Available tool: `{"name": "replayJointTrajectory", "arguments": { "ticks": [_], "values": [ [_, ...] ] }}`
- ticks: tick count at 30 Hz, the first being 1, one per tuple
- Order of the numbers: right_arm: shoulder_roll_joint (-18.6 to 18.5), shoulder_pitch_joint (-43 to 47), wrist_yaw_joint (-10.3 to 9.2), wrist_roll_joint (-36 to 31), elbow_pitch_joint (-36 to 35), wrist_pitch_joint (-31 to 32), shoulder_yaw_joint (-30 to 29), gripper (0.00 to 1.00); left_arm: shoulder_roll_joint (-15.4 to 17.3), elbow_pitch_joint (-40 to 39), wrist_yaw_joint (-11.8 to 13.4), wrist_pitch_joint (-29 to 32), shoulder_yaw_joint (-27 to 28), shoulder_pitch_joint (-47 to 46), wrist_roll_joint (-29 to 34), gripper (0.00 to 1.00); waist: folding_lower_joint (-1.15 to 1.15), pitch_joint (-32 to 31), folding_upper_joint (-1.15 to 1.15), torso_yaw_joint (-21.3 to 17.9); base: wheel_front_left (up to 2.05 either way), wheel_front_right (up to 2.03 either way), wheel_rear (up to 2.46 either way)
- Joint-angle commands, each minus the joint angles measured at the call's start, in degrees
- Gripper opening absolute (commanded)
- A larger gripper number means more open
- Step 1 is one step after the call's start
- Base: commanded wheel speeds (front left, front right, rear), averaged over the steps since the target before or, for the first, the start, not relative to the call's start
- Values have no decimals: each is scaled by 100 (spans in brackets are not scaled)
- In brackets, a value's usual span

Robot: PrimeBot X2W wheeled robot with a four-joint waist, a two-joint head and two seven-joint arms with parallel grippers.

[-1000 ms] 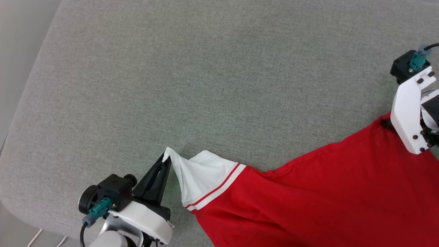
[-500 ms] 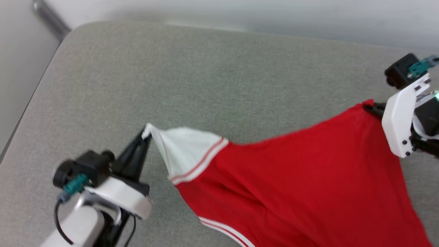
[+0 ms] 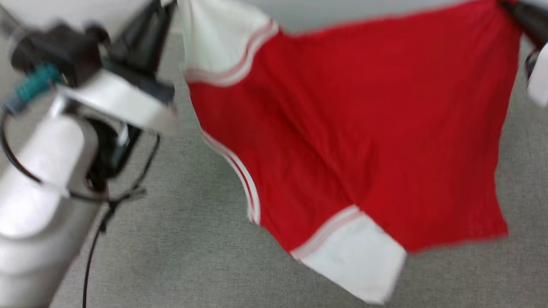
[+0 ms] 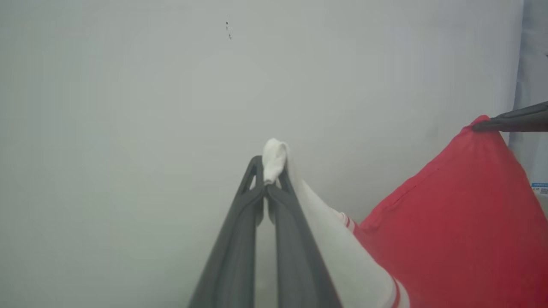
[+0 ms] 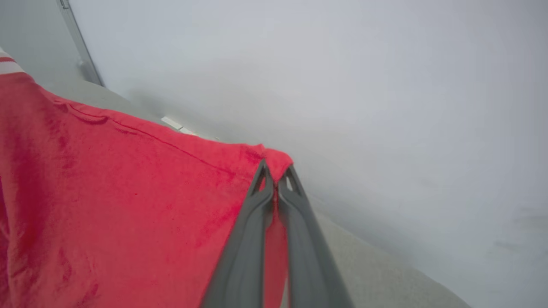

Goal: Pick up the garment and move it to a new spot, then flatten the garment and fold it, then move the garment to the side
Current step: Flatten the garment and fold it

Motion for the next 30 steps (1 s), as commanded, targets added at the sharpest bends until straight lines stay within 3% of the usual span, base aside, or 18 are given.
{"name": "replayJointTrajectory", "arguments": {
  "ticks": [1,9,18,25,30],
  "values": [
    [115,-264,-2,-153,36,-64,-152,0,-41,74,-52,39,49,-362,27,0,0,181,0,-99,0,0,0],
    [833,-1684,-2,-1114,557,-211,-891,0,-387,889,-394,216,101,-2546,145,0,0,787,0,-272,0,0,0],
    [1306,-3478,-2,-1940,1290,-388,-1005,0,-724,2089,-654,55,33,-4869,368,0,0,1329,0,-286,0,0,0],
    [1463,-4345,-2,-2209,1823,-678,-870,0,-739,2903,-746,-207,-114,-5800,359,0,0,1558,0,-252,0,0,0],
    [1556,-4292,-2,-2155,2215,-915,-628,0,-733,3427,-779,-424,-355,-5736,219,0,0,1625,0,-229,0,0,0]
  ]
}}
